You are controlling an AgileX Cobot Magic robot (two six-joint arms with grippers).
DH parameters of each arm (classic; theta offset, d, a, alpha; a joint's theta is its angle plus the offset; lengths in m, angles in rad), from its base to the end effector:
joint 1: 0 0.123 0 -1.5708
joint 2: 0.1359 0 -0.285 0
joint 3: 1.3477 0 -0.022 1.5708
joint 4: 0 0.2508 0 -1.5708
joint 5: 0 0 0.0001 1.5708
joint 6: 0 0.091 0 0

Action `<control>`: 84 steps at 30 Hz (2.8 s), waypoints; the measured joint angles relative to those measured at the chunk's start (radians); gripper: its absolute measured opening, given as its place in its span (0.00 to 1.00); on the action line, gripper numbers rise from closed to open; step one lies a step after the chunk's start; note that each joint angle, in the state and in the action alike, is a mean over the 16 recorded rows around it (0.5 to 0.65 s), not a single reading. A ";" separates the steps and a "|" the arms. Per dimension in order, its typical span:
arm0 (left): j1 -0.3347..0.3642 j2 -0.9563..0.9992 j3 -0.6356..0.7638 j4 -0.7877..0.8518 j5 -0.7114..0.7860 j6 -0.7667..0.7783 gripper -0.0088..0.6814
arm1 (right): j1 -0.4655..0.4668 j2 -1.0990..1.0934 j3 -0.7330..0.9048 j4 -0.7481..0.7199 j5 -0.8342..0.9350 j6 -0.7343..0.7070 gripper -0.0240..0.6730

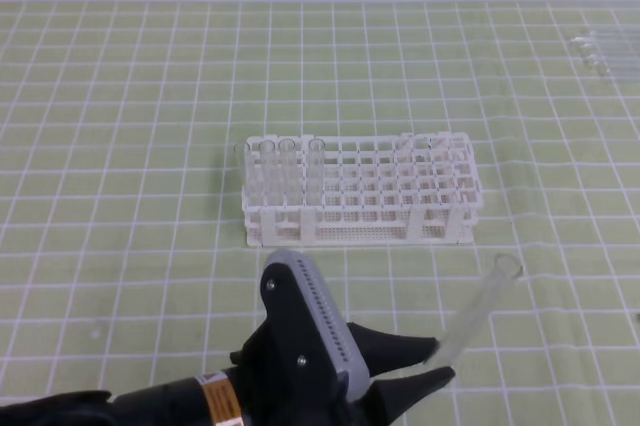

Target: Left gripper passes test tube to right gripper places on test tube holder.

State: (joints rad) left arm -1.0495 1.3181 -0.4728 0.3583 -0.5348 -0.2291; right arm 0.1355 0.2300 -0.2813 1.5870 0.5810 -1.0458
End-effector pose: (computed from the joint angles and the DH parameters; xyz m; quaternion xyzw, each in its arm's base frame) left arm 0.1108 -0.2255 0.2272 0.4685 0.6348 -0.3465 0.5074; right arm 0.0471 0.0569 0.2927 -0.0856 0.6562 0.4183 0.6222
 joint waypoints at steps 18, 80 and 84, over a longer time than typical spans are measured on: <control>0.000 0.006 -0.005 0.084 -0.085 -0.108 0.17 | 0.000 0.504 -0.210 0.085 0.388 -0.490 0.60; 0.000 0.143 -0.143 0.143 -0.158 -0.190 0.17 | 0.000 0.572 -0.248 -0.068 0.396 -0.616 0.24; 0.000 0.143 -0.150 0.143 -0.163 -0.190 0.17 | 0.000 0.572 -0.249 -0.080 0.396 -0.616 0.24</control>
State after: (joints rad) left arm -1.0495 1.4612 -0.6232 0.5017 -0.6977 -0.4194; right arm 0.1355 0.8023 -0.5301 1.5072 0.9767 -1.6614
